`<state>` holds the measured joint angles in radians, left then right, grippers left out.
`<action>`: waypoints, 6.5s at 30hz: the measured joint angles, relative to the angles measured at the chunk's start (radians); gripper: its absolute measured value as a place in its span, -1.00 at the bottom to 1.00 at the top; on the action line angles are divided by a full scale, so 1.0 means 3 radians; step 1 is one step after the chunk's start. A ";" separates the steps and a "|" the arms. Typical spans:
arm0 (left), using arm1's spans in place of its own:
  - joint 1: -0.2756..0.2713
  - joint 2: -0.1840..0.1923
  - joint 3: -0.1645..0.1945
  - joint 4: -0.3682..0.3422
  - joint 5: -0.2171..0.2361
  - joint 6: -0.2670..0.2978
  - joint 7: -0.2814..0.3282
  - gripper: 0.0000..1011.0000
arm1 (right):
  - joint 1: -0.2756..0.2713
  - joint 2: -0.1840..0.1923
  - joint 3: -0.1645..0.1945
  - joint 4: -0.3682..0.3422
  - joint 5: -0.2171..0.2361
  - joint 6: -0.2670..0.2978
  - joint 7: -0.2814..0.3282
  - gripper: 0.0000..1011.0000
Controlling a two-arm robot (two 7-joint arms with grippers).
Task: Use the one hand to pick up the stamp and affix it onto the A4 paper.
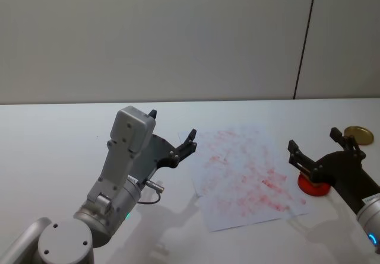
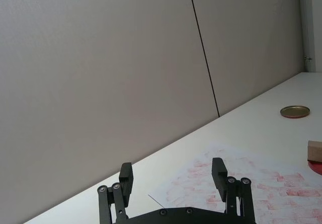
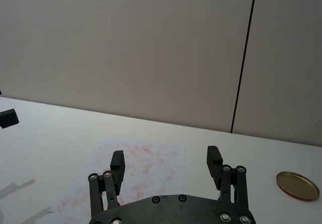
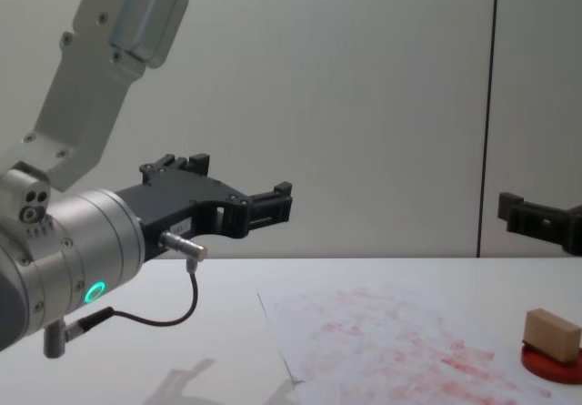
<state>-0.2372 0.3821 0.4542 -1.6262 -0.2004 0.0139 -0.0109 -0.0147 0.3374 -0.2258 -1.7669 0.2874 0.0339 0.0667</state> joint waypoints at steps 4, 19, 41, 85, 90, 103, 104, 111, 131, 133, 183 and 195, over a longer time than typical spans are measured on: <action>0.0000 0.0000 0.0000 0.0000 0.0000 0.0000 0.0000 0.96 | 0.0000 0.0000 0.0000 0.0000 0.0000 0.0000 0.0000 0.98; 0.0000 0.0000 0.0000 0.0000 0.0000 0.0000 0.0000 0.96 | 0.0000 0.0000 0.0000 0.0001 0.0000 0.0001 0.0001 0.98; 0.0000 0.0000 0.0000 0.0000 0.0000 0.0000 0.0000 0.96 | 0.0192 0.0095 0.0127 0.0396 0.0083 0.0117 0.0350 0.98; 0.0000 0.0000 0.0000 0.0000 0.0000 0.0000 0.0000 0.96 | 0.0620 -0.0024 0.0091 0.1263 -0.0032 0.0339 0.0683 0.54; 0.0000 0.0000 0.0000 0.0000 0.0000 0.0000 0.0000 0.96 | 0.0644 -0.0032 0.0091 0.1307 -0.0039 0.0342 0.0684 0.30; 0.0000 0.0000 0.0000 0.0000 0.0000 0.0000 0.0000 0.96 | 0.0672 -0.0040 0.0101 0.1370 -0.0009 0.0300 0.0683 -0.54; 0.0000 0.0000 0.0000 0.0000 0.0000 0.0000 0.0000 0.96 | 0.0673 -0.0041 0.0102 0.1370 -0.0004 0.0293 0.0683 -0.57; 0.0000 0.0000 0.0000 0.0000 0.0000 0.0000 0.0000 0.96 | 0.0676 -0.0048 0.0106 0.1356 0.0036 0.0211 0.0703 -0.57; 0.0000 0.0000 0.0000 0.0000 0.0000 0.0000 0.0000 0.96 | 0.0714 -0.0142 -0.0025 0.1153 0.0010 0.0205 0.1011 -0.57; 0.0000 0.0000 0.0000 0.0000 0.0000 0.0000 0.0000 0.96 | 0.0714 -0.0150 -0.0039 0.1146 -0.0003 0.0220 0.1029 -0.57; 0.0000 0.0000 0.0000 0.0000 0.0000 0.0000 0.0000 0.96 | 0.0656 -0.0171 -0.0209 0.1214 -0.0258 0.0460 0.1220 -0.56; 0.0000 0.0000 0.0000 0.0000 0.0000 0.0000 0.0000 0.96 | 0.0657 -0.0155 -0.0195 0.1190 -0.0199 0.0510 0.1224 -0.57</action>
<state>-0.2372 0.3821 0.4543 -1.6262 -0.2004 0.0138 -0.0109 0.1826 0.2911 -0.2842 -1.4097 0.2276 0.1868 0.4338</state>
